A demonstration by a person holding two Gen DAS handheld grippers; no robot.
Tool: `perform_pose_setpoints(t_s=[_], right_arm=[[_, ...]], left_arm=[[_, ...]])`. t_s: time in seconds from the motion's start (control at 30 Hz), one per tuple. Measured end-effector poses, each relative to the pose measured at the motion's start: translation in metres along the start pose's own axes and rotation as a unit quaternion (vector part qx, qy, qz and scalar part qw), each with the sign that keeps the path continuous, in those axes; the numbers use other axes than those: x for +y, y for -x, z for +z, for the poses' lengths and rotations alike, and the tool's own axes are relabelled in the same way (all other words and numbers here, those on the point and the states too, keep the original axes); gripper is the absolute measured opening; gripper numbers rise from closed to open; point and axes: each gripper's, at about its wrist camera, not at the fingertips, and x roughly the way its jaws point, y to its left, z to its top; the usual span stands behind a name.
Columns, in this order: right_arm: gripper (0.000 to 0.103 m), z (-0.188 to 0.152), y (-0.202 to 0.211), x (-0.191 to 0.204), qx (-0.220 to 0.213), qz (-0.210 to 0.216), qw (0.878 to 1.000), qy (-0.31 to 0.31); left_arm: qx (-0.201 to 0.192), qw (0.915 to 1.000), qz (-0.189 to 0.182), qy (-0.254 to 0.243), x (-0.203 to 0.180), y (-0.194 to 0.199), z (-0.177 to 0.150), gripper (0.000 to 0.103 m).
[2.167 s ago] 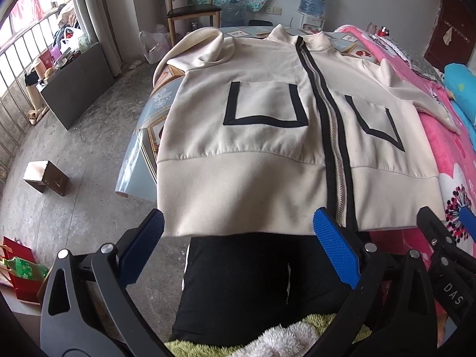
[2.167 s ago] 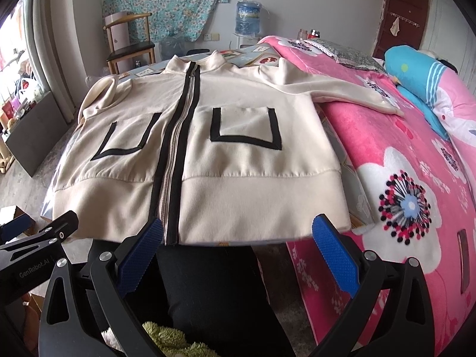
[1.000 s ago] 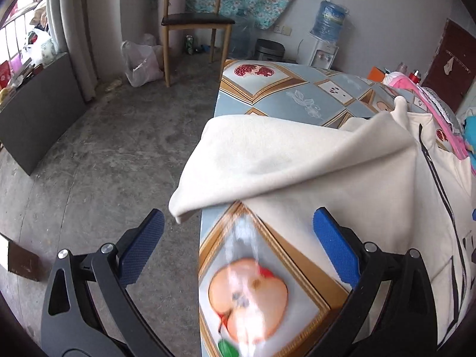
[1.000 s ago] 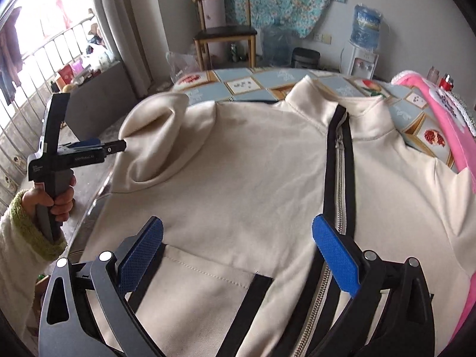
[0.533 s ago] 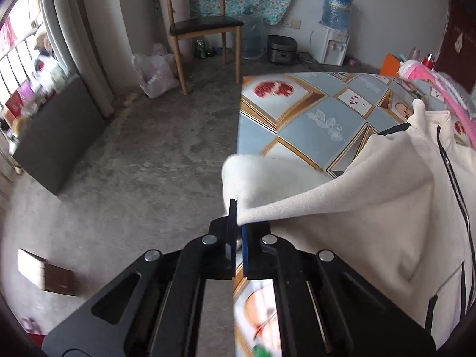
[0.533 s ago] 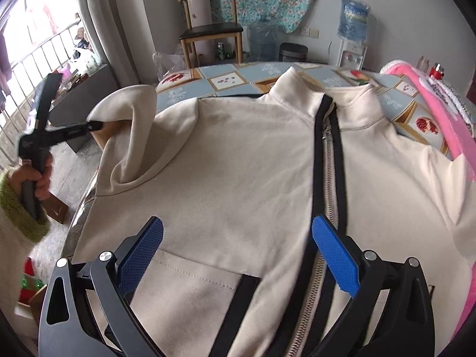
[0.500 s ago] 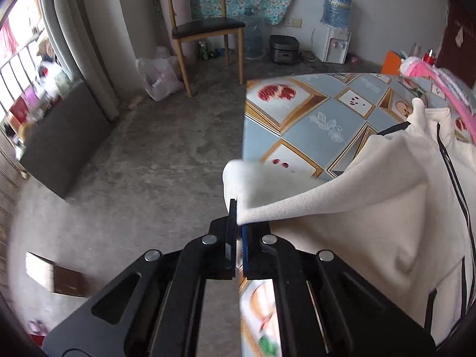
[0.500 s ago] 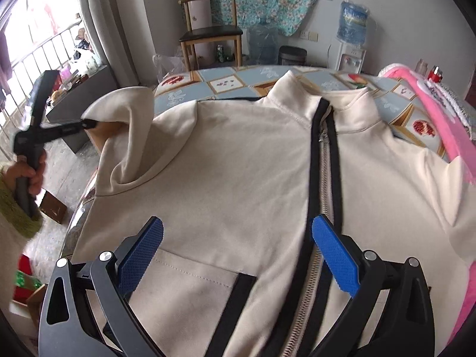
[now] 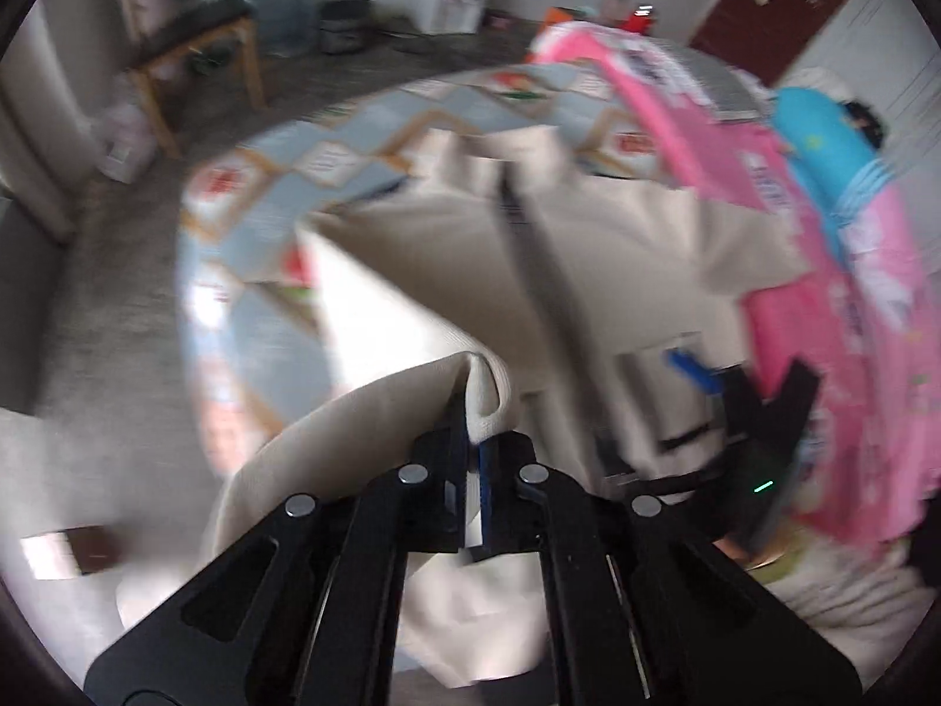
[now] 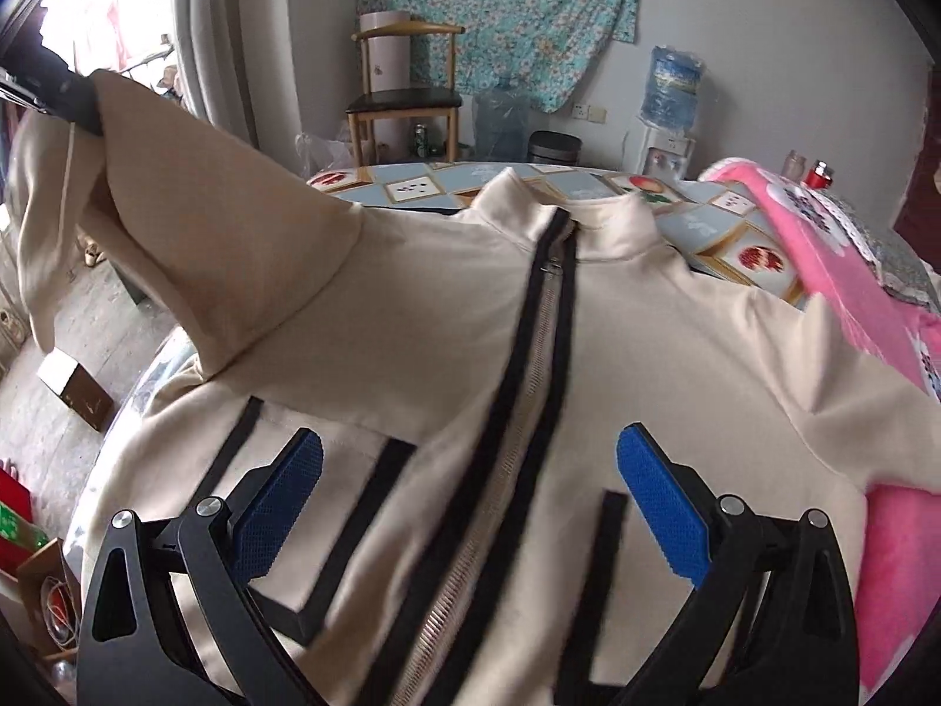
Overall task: Fold large clothes
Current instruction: 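Lift the sleeve with the left tool and fold it across the jacket front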
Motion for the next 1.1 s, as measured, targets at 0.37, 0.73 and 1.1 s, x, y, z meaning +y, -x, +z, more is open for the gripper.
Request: perform_pose_setpoints(t_s=[0.37, 0.73, 1.1], right_arm=[[0.098, -0.035, -0.024, -0.047, 0.078, -0.001, 0.997, 0.003], [0.098, -0.055, -0.047, -0.057, 0.094, 0.036, 0.995, -0.027], [0.098, -0.037, -0.020, -0.053, 0.102, 0.067, 0.991, -0.053]], left_arm=[[-0.092, 0.9897, -0.071, 0.083, 0.003, -0.055, -0.065, 0.066], [-0.105, 0.9839, 0.056, 0.133, 0.042, -0.111, -0.139, 0.070], [-0.139, 0.9812, 0.025, 0.132, 0.055, -0.125, -0.155, 0.094]])
